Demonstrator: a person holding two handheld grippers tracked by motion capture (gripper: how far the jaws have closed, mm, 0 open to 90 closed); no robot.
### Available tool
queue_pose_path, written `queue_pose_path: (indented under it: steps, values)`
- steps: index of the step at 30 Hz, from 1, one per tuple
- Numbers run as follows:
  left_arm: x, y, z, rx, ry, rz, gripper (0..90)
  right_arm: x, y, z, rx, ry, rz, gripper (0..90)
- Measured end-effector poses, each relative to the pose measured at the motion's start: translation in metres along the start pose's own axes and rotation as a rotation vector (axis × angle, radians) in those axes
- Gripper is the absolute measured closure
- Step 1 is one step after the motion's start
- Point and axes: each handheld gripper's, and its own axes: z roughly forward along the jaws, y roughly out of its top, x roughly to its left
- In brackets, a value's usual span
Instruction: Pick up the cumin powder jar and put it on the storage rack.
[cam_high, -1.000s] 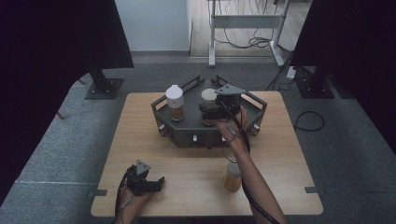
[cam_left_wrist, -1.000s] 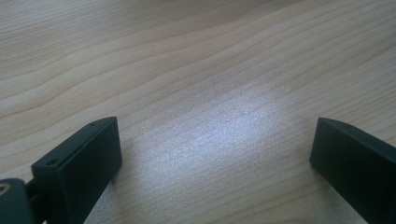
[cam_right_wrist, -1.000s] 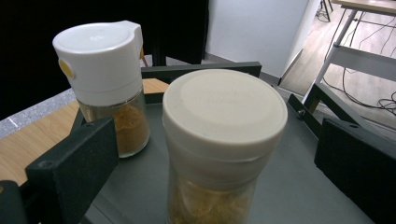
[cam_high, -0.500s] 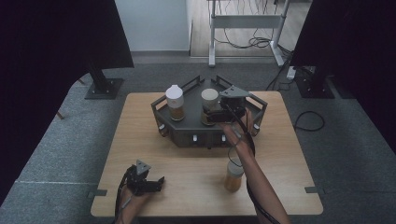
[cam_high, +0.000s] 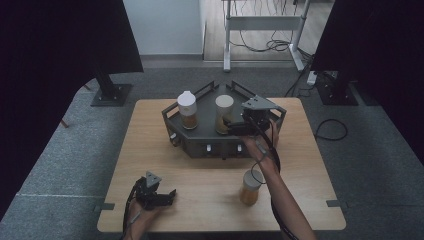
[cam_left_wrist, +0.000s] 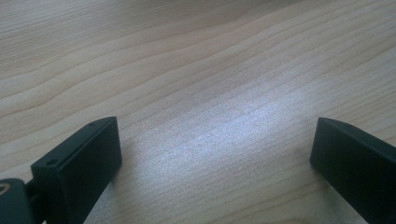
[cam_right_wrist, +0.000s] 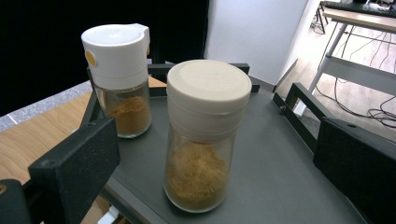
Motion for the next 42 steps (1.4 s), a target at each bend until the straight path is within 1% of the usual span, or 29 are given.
queue_pose_path:
  steps: [7,14,17,22,31,42]
  values:
    - [0.0,0.0,0.0,0.0,0.002,-0.001,1.5,-0.005,-0.006,-0.007,0.007,0.014,0.011,0.2]
    - [-0.001,0.0,0.0,0.0,0.004,-0.003,1.5,-0.01,-0.015,-0.015,0.011,0.011,0.018,0.7]
    - [-0.001,0.0,0.0,0.0,0.004,-0.004,1.4,-0.011,-0.018,-0.02,0.002,0.009,0.025,1.1]
    - [-0.001,0.0,0.0,0.0,0.006,-0.005,1.4,-0.011,-0.022,-0.028,-0.012,0.009,0.023,1.6]
    - [-0.001,0.0,0.0,0.001,0.006,-0.006,1.4,-0.013,-0.028,-0.038,-0.017,0.008,0.022,2.5]
    - [-0.002,0.0,0.0,0.0,0.008,-0.007,1.4,-0.019,-0.041,-0.052,-0.025,0.001,0.035,3.9]
